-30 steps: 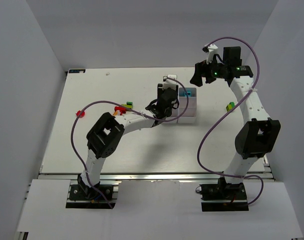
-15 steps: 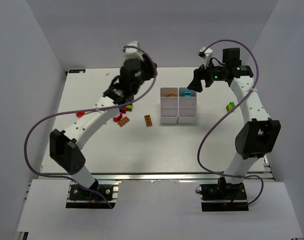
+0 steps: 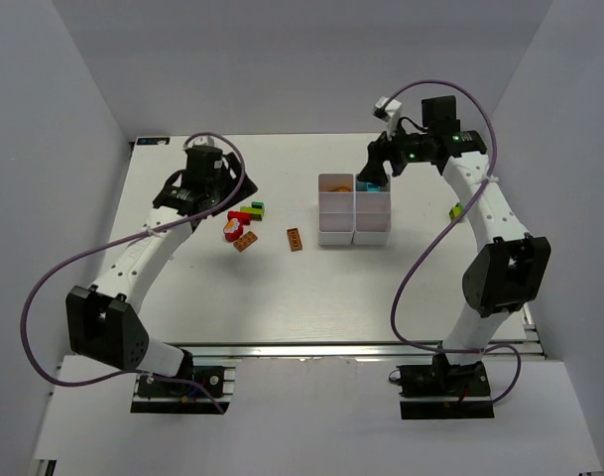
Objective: Sort the legos into containers by color
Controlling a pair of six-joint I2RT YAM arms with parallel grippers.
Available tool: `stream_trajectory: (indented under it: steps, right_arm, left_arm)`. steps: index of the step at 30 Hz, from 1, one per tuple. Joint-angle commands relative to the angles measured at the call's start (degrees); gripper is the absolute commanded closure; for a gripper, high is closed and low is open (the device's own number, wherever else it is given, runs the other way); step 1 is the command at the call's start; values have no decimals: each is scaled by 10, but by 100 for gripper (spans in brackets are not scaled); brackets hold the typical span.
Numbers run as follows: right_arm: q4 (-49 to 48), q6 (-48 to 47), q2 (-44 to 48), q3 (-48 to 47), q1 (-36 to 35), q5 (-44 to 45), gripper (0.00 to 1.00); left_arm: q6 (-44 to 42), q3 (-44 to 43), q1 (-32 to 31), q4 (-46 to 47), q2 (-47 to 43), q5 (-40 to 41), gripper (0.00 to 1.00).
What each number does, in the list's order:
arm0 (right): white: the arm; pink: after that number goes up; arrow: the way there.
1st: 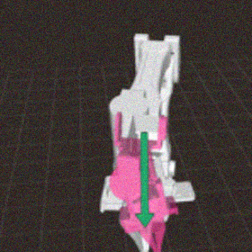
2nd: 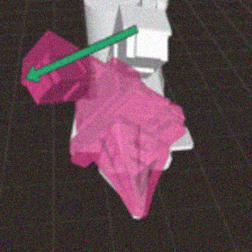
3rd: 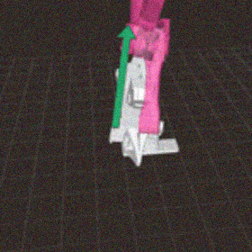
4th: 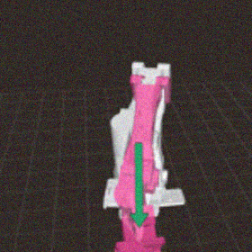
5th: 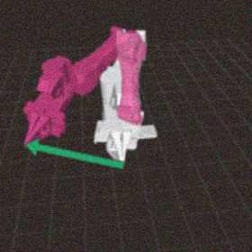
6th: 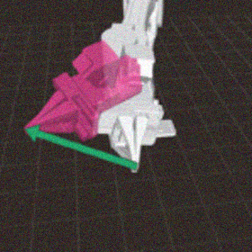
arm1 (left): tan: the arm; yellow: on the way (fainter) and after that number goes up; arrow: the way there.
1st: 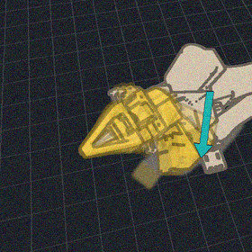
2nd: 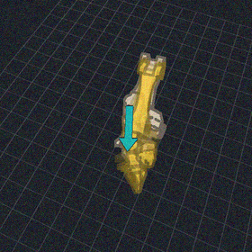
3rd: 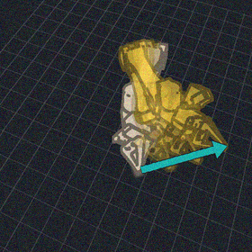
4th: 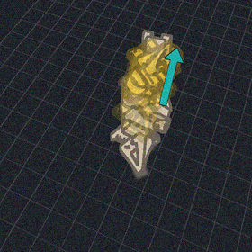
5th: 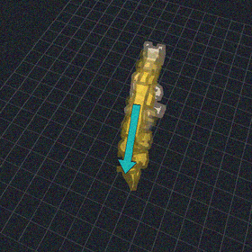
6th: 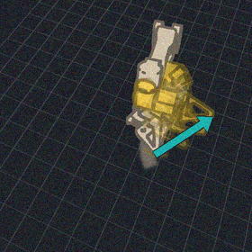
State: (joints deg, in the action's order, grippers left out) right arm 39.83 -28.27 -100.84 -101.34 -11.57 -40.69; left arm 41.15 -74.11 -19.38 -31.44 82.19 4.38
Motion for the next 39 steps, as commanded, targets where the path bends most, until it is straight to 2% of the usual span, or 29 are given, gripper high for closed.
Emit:
stream_trajectory:
  steps: [1,5,6,9,13,16,18,20,24,28,35,39]
  right_arm:
    - [-44,79,-3,-21,53,17,20]
    - [13,126,-51,-110,109,38,38]
    - [32,133,-63,-157,125,46,44]
    - [95,111,-79,-184,153,105,47]
    - [141,74,-77,-157,191,235,37]
    - [186,77,-98,-188,231,271,31]
    - [245,81,-128,-212,240,285,27]
    - [265,77,-139,-214,241,308,26]
    - [229,90,-132,-179,242,308,24]
    - [206,172,-169,-190,242,365,25]
    - [177,153,-212,-207,249,302,20]
    - [178,142,-226,-210,263,295,11]
  left_arm:
    - [19,29,2,-41,-37,-17,16]
    - [9,58,3,-42,-50,-10,15]
    - [6,62,3,-38,-53,-10,13]
    - [-9,84,3,-28,-61,-11,9]
    - [-33,100,3,-17,-71,-13,5]
    - [-42,126,3,2,-95,-5,4]
    - [-42,143,3,14,-109,-13,4]
    - [-37,151,3,19,-115,-24,4]
    - [-28,157,3,32,-109,-29,4]
    - [0,109,3,9,-75,-28,4]
    - [15,77,3,21,-40,-11,4]
    - [18,63,3,21,-32,1,4]
